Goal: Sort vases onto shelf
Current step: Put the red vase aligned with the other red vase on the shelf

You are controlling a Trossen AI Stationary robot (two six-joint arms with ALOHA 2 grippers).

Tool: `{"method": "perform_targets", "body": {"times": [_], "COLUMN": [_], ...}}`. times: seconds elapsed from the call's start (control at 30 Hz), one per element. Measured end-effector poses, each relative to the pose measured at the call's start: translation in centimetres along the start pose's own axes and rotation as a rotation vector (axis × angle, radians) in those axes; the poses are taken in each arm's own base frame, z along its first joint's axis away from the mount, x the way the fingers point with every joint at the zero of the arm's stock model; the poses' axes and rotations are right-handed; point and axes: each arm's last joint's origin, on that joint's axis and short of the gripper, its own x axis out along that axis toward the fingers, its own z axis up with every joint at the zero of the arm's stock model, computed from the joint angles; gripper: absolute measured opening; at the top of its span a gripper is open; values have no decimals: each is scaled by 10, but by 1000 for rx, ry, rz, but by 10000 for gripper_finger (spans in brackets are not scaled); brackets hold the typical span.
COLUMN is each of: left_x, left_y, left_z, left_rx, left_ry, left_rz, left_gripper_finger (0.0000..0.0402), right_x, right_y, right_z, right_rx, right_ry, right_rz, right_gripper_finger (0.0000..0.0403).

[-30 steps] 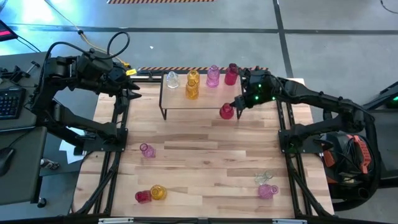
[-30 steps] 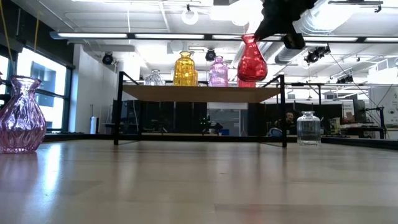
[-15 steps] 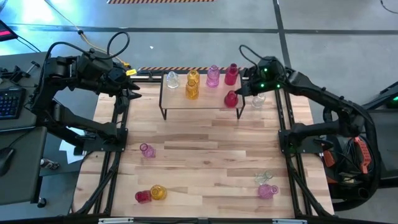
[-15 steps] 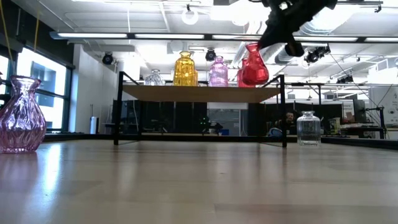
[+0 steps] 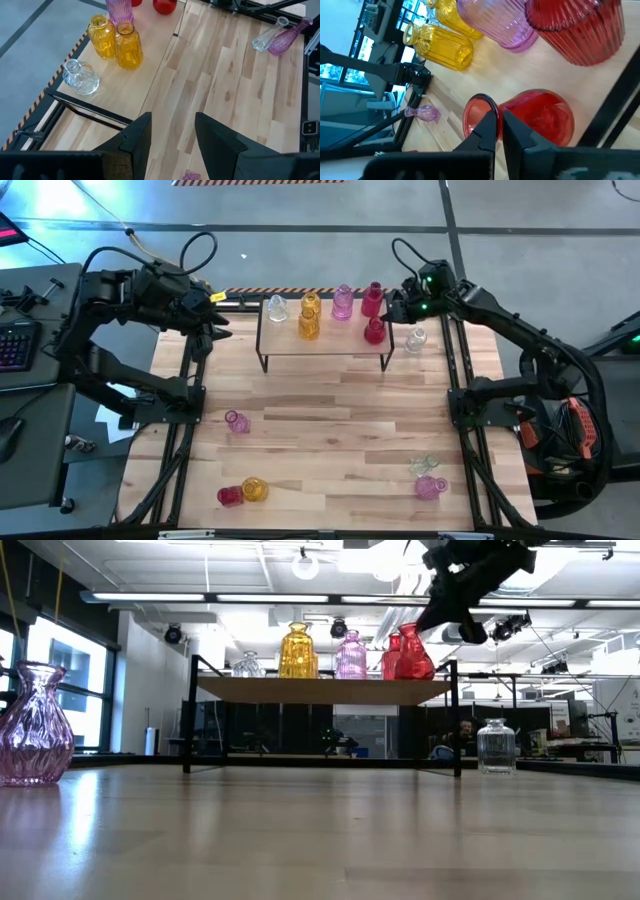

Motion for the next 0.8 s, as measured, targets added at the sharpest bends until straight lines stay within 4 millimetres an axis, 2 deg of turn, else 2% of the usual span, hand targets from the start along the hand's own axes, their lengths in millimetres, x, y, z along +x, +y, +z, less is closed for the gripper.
{"method": "perform_targets", "body": {"times": [0.2, 0.8], "left_x": [5, 6], "left_y": [0, 0], "left_z": [3, 7], "left_rx": [10, 25], "left_ry": [12, -16], "left_rz": [2, 8], "left_gripper_finger": [140, 140], "right_x": [4, -1], "right_y": [-2, -10], "right_z": [4, 10], "right_rx": [-20, -39], "right_ry": [-7, -39], "right_rz": [8, -21], "right_gripper_finger": [0, 0]}}
